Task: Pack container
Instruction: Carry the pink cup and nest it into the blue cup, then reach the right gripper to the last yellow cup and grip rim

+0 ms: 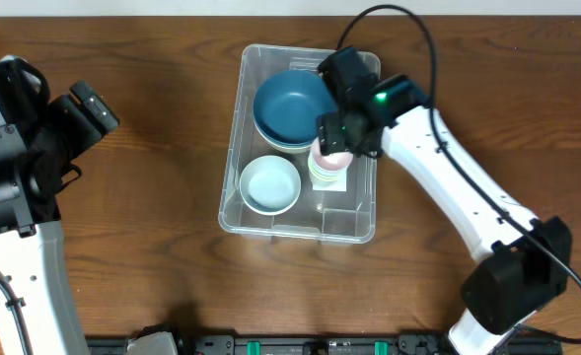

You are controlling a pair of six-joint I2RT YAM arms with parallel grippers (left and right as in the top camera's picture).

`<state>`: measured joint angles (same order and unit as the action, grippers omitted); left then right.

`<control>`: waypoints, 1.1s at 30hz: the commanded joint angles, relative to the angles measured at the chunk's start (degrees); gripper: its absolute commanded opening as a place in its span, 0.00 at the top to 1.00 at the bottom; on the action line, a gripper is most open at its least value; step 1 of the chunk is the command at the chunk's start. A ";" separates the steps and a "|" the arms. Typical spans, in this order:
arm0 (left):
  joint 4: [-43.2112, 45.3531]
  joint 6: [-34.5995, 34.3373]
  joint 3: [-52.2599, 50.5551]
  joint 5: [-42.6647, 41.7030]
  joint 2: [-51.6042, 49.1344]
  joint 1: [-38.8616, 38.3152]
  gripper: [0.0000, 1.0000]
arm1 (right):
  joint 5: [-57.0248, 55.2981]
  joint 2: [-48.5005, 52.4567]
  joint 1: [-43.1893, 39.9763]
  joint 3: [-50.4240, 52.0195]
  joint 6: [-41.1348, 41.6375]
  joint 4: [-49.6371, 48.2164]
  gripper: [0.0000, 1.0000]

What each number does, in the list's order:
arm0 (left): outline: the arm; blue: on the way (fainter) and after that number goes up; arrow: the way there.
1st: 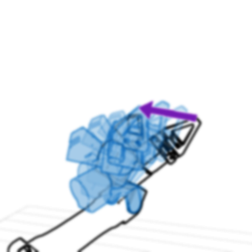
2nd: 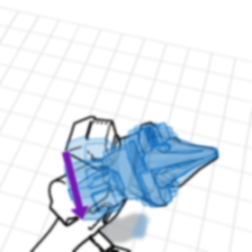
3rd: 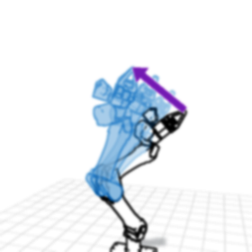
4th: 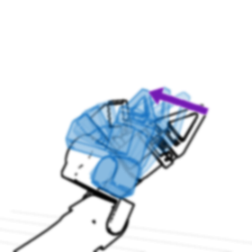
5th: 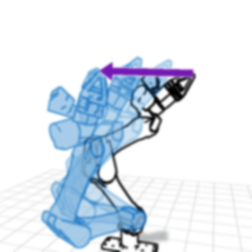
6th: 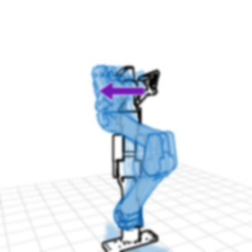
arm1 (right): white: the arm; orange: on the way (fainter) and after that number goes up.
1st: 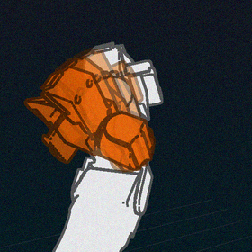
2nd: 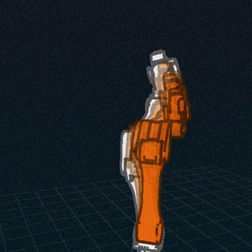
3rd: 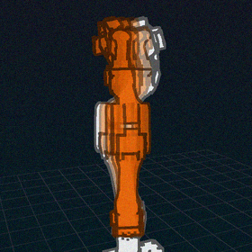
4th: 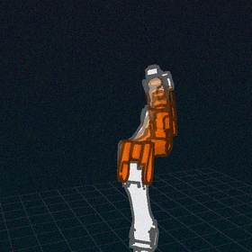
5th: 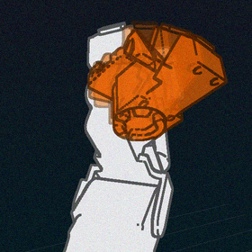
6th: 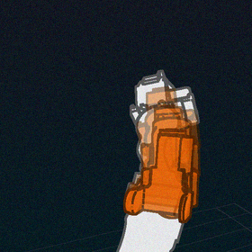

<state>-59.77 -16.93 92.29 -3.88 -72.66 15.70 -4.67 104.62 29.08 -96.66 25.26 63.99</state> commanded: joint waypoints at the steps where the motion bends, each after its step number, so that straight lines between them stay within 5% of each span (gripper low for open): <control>1: -0.02 -0.11 0.57 0.52 -0.28 0.31 0.02 | -1.14 -5.35 -5.84 0.02 0.85 -0.15 0.24; 12: -0.02 -0.11 0.57 0.52 -0.28 0.31 0.02 | -0.31 -5.84 -24.85 0.22 0.83 2.93 0.18; 23: -0.02 -0.11 0.57 0.52 -0.28 0.31 0.02 | 3.19 4.39 -25.97 1.86 0.85 1.14 0.25; 26: -0.02 -0.11 0.57 0.52 -0.28 0.31 0.02 | 3.19 7.26 -26.03 2.03 2.16 1.33 0.33; 33: -0.02 -0.11 0.57 0.52 -0.28 0.31 0.02 | 2.49 10.80 -26.08 2.21 2.40 0.85 0.91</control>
<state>-59.77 -16.93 92.31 -3.86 -72.66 15.70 -1.50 114.98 2.70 -94.67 27.11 64.93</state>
